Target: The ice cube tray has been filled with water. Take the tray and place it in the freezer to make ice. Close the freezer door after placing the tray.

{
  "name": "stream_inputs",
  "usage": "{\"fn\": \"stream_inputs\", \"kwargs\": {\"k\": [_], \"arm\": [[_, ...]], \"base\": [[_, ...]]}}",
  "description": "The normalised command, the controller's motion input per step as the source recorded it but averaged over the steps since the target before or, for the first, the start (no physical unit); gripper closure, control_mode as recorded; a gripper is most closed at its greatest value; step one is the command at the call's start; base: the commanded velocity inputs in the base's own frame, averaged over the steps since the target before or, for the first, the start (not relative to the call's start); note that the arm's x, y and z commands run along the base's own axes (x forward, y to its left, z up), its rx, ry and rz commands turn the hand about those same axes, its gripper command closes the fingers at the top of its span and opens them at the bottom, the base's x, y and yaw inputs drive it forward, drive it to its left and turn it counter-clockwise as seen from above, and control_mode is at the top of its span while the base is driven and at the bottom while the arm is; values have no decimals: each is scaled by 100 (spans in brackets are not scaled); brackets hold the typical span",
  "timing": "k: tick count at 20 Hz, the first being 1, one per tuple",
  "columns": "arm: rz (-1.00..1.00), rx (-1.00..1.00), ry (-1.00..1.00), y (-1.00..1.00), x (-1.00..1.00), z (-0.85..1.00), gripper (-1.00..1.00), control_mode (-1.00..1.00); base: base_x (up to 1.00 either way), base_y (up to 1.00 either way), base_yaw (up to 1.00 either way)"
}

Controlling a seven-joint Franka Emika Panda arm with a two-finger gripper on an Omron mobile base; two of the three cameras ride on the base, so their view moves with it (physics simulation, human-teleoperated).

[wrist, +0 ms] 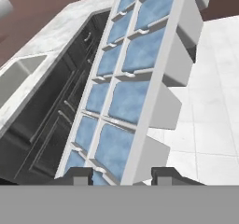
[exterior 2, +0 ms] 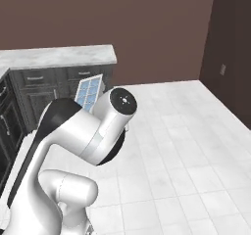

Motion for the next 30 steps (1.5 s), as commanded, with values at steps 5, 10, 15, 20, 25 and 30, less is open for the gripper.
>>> {"fn": "stream_inputs", "kwargs": {"k": [5, 10, 15, 20, 25, 30], "arm": [[0, 0, 0, 0, 0, 0, 100, 100], [0, 0, 0, 0, 0, 0, 100, 100], [0, 0, 0, 0, 0, 0, 100, 100], [0, 0, 0, 0, 0, 0, 100, 100], [0, 0, 0, 0, 0, 0, 100, 100], [0, 0, 0, 0, 0, 0, 100, 100]], "base": [[0, 0, -36], [0, 0, -36], [0, 0, -36], [0, 0, -37], [0, 0, -39], [6, 0, -40]]}}
